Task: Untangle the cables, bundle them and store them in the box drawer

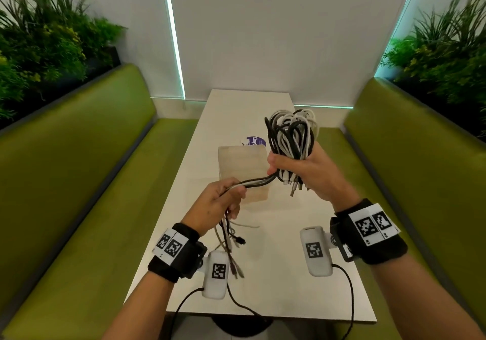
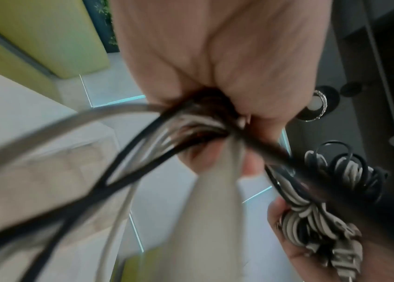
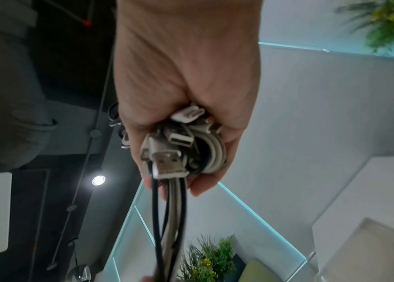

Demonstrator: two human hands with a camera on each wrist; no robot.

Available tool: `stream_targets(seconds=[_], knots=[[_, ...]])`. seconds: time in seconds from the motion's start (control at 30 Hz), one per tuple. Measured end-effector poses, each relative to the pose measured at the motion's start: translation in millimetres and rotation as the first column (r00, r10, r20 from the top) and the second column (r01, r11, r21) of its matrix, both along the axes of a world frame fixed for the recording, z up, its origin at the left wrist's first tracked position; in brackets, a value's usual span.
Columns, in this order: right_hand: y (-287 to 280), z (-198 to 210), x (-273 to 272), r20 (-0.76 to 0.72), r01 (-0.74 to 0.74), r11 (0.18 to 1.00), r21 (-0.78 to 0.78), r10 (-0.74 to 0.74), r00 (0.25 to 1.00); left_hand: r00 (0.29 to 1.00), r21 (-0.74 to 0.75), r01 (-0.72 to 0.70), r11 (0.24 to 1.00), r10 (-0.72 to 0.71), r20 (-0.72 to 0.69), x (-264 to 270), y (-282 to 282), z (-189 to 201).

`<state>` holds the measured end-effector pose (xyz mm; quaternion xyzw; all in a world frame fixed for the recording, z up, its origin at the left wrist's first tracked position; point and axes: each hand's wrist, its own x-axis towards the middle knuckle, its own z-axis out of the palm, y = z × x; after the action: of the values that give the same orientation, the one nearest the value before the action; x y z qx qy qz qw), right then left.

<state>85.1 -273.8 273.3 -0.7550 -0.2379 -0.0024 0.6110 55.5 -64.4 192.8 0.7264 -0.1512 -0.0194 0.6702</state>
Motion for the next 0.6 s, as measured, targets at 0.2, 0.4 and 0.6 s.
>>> stream_targets(seconds=[0.2, 0.4, 0.6], knots=[[-8, 7, 2, 0.011, 0.009, 0.997, -0.076, -0.009, 1.0, 0.998, 0.175, -0.017, 0.984, 0.007, 0.058, 2, 3, 2], [-18, 6, 5, 0.045, 0.078, 0.974, -0.215, -0.07, 0.997, 0.994, 0.175, -0.066, 0.982, 0.049, 0.099, 6, 6, 3], [-8, -6, -5, -0.093, -0.002, 0.925, -0.379, -0.036, 0.995, 0.99, 0.046, -0.035, 0.998, 0.029, 0.141, 13, -9, 10]])
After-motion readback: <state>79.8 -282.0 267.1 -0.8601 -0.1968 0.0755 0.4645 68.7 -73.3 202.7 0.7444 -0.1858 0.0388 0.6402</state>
